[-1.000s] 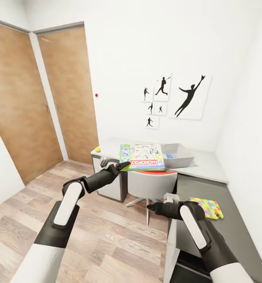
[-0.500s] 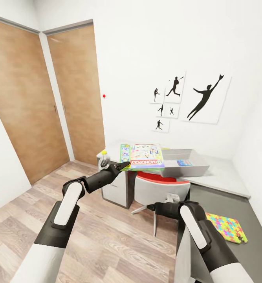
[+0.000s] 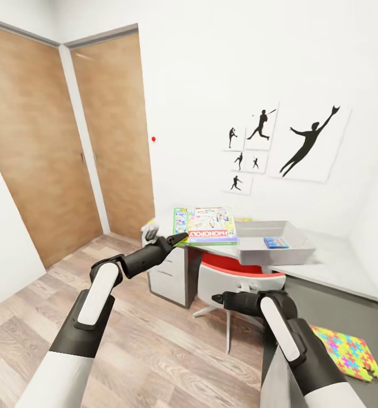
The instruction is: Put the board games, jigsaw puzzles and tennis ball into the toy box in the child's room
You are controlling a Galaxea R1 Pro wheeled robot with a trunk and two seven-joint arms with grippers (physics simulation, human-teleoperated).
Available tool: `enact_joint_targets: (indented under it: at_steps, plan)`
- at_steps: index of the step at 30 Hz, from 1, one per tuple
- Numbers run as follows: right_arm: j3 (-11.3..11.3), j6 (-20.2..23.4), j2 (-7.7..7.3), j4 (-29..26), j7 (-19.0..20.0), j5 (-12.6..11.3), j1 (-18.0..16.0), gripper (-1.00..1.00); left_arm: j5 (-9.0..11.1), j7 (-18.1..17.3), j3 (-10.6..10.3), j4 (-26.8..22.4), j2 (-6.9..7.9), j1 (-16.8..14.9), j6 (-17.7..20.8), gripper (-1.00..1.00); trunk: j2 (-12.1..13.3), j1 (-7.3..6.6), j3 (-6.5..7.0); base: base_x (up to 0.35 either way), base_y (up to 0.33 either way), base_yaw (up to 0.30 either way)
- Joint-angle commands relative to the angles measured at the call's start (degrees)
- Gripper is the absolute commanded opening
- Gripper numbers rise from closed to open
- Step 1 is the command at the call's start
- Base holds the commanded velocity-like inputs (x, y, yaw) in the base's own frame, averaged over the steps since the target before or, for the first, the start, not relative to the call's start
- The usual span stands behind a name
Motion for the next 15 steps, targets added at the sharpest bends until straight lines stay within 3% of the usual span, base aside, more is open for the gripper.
enact_joint_targets:
  at_steps: [1, 15]
  plan:
    - [0.09, 0.17, -0.06, -0.07, -0.34, -0.34, -0.05, 1.00, -0.23, -0.30, 0.07, 0.01, -0.04, -0.07, 0.23, -1.00, -0.14, 0.05, -0.14, 0.056, 0.000, 0.178]
    - [0.07, 1.49, -0.02, -0.79, -0.42, -0.29, 0.30, 1.00, -0.23, -0.30, 0.06, 0.02, -0.04, -0.08, 0.21, -1.00, -0.14, 0.05, -0.14, 0.018, 0.000, 0.257]
